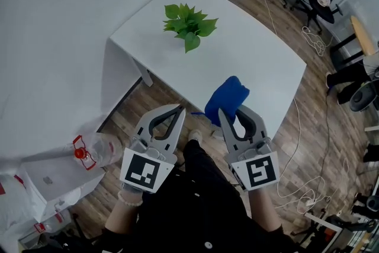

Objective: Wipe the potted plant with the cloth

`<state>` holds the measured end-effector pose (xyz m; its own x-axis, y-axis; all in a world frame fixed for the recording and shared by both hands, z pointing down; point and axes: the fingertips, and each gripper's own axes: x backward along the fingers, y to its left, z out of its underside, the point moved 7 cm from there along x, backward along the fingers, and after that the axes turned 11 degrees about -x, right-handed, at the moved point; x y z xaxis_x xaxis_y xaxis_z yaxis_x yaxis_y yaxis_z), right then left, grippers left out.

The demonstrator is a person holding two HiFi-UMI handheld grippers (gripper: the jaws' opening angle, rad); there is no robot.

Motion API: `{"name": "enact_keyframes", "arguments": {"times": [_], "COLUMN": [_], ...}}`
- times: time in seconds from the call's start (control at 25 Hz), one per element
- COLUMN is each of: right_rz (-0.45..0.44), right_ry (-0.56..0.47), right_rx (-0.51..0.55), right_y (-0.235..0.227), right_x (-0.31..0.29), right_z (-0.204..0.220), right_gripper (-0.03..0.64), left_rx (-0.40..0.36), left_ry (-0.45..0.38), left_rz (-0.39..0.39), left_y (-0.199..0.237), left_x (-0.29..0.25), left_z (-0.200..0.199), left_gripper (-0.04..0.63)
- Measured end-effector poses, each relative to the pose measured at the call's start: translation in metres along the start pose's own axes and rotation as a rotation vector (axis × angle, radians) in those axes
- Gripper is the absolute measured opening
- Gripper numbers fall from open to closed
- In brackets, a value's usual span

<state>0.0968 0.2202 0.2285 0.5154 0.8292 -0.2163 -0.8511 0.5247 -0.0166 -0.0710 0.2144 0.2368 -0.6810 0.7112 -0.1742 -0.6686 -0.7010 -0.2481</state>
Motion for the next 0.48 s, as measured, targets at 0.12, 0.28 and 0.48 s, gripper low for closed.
{"name": "enact_keyframes", "arguments": {"times": [0.12,0.28,0.48], "right_rz": [-0.005,-0.018,-0.035], "right_ry": [-0.009,-0.001,0.033], "right_rx": [-0.01,-0.022,-0.028], "right_y": [-0.025,-0.055,-0.088], "right_x": [-0.012,-0.032,-0.053], "right_z": [-0.001,-0.003,-0.004], "right_gripper": [0.094,0.094,0.094], "left_rx": [0.003,0.012,0.037], "left_ry": [0.013,0.035,0.058], "left_rz": [-0.012,-0.034,-0.069], "left_y": [0.006,0.014,0.023], "left_x": [-0.022,-0.05,-0.081], "left_z": [-0.002,-0.002,-0.001], "left_gripper": [0.012,0.012,0.012]}}
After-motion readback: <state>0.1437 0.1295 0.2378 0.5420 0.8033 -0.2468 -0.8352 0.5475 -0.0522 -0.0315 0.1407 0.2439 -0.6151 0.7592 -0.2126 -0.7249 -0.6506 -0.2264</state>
